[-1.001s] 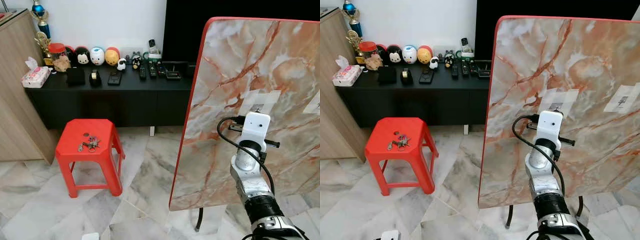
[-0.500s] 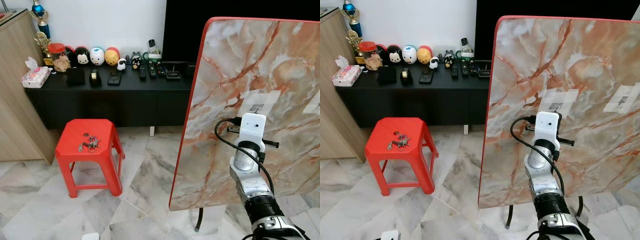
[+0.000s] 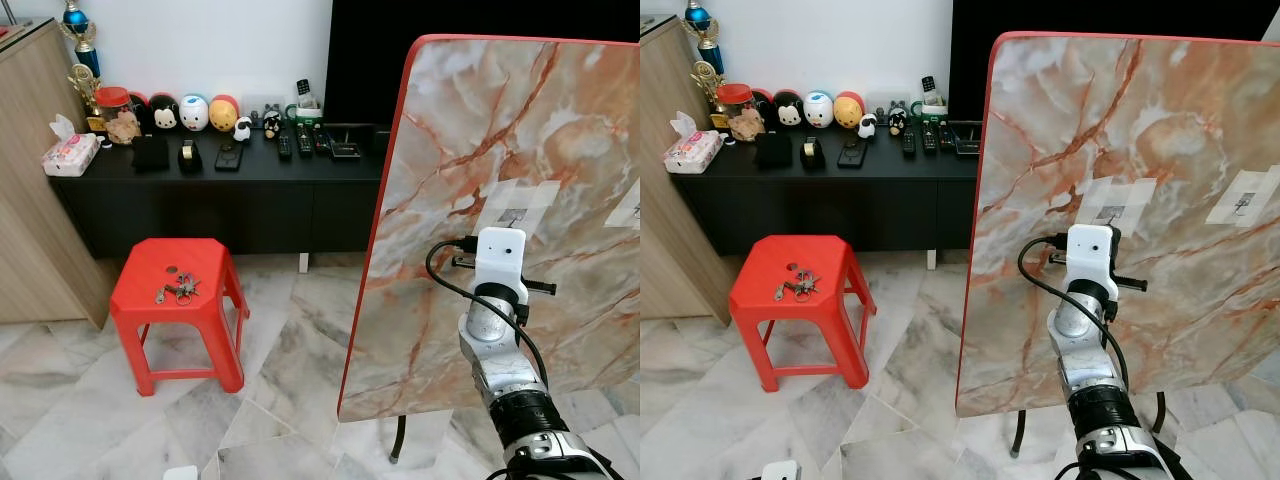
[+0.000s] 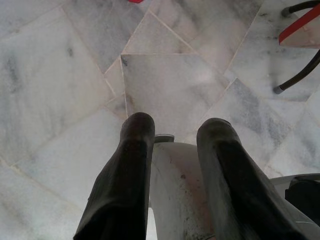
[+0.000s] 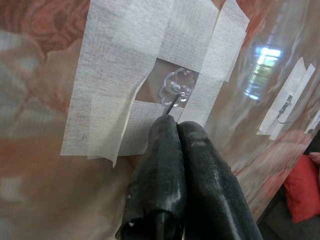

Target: Hang keys on a hook

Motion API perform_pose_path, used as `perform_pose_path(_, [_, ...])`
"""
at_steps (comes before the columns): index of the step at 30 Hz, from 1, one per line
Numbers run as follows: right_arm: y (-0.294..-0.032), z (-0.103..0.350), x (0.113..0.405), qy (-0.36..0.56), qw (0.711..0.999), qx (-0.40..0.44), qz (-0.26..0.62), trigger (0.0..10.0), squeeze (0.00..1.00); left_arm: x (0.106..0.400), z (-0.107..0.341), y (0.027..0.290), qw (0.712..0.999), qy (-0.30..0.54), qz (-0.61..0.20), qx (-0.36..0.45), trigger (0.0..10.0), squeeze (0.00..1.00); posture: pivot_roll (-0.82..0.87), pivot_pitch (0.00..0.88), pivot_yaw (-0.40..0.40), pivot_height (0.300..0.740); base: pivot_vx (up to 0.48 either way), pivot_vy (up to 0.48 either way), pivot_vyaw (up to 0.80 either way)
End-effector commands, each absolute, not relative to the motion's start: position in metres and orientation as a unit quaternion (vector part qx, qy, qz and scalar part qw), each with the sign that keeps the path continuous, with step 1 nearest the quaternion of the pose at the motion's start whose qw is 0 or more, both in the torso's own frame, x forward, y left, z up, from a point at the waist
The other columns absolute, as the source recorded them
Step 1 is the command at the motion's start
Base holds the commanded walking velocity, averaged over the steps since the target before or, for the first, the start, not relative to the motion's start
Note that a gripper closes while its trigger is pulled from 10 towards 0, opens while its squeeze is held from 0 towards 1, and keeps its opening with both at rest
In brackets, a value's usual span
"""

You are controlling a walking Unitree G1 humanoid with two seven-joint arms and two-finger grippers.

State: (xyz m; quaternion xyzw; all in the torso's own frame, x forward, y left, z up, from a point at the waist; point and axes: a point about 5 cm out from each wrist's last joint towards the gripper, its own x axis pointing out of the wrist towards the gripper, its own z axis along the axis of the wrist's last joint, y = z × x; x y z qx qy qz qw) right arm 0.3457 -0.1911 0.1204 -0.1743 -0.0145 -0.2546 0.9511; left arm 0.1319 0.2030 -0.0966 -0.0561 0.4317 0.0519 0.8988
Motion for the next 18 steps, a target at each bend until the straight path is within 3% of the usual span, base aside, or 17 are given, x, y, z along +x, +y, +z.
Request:
perform_pose_path(1, [-0.1887, 0.1170, 0.3465, 0.000, 0.953, -0.184, -0.241, 10.0, 0.00, 0.1148, -0.1044, 0.1933, 0.882, 0.465, 0.042, -0.068, 10.0, 0.00, 0.08, 0.000, -0.097, 0.740, 0.000, 0.000, 0.00])
perform_pose_path(18, [-0.1816, 0.1180, 0.3441, -0.008, 0.949, -0.209, -0.237, 10.0, 0.00, 0.1151, -0.1043, 0.1933, 0.882, 0.465, 0.040, -0.068, 10.0, 0.00, 0.08, 0.000, -0.097, 0.740, 0.000, 0.000, 0.00])
